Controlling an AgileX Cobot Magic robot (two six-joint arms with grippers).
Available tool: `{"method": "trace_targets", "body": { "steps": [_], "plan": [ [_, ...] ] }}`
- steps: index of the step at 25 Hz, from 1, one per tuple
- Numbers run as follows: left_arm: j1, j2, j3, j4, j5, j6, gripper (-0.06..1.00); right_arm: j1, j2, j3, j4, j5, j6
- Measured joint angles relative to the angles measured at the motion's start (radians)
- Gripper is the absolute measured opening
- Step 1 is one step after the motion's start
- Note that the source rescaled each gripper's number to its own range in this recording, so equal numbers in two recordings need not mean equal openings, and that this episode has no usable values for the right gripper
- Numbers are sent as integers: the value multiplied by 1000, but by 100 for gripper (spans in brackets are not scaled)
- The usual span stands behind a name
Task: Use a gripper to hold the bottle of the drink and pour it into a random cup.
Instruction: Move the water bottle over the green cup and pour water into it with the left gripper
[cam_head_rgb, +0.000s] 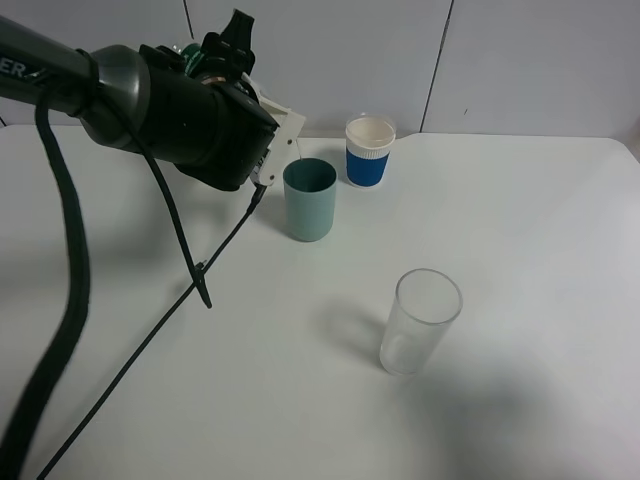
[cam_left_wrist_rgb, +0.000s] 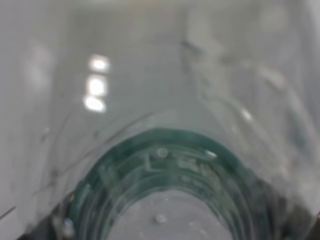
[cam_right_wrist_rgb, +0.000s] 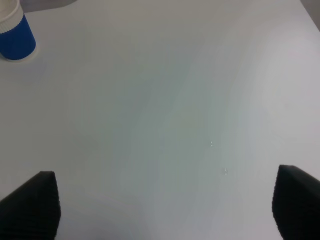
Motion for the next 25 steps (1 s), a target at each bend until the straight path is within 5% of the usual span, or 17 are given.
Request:
{"method": "trace_targets", "body": {
  "steps": [25],
  "plan": [
    [0, 0, 0, 36, -18, 0, 0, 0, 0, 0, 0, 0, 0]
  ]
}}
